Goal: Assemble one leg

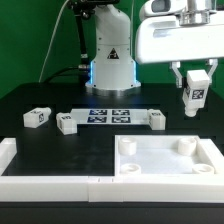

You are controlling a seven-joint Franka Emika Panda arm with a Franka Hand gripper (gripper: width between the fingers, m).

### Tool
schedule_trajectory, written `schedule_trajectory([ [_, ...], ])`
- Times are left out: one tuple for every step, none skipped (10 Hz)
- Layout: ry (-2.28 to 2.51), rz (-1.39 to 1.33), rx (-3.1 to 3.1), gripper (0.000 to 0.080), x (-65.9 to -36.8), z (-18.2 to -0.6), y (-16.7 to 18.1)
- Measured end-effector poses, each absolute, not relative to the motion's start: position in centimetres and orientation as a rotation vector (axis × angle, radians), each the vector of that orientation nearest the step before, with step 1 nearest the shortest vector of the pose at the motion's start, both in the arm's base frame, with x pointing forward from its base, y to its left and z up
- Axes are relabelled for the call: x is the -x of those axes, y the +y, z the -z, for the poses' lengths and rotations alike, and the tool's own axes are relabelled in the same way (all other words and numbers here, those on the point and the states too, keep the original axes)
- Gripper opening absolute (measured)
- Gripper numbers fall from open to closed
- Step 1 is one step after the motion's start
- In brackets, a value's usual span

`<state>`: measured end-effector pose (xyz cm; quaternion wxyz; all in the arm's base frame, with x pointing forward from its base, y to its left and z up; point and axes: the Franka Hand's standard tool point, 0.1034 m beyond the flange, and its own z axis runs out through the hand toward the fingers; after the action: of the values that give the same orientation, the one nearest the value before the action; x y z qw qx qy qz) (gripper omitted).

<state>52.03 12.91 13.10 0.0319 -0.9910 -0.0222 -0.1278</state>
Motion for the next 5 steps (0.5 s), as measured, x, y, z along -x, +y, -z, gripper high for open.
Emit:
schedule_trajectory([
  [-0.064,0.393,3.051,0.0290,-52.0,-13.1,12.9],
  [-0.064,0.392,3.051,0.0290,-52.0,-13.1,12.9],
  [-0.082,0.394,3.052,0.0290,-52.2,-13.0,12.8],
  [-0.122,0.413,3.053,0.0290,-53.5,-13.1,12.5],
  [-0.182,0.439,3.052,0.0290,-55.3,-13.3,12.2],
])
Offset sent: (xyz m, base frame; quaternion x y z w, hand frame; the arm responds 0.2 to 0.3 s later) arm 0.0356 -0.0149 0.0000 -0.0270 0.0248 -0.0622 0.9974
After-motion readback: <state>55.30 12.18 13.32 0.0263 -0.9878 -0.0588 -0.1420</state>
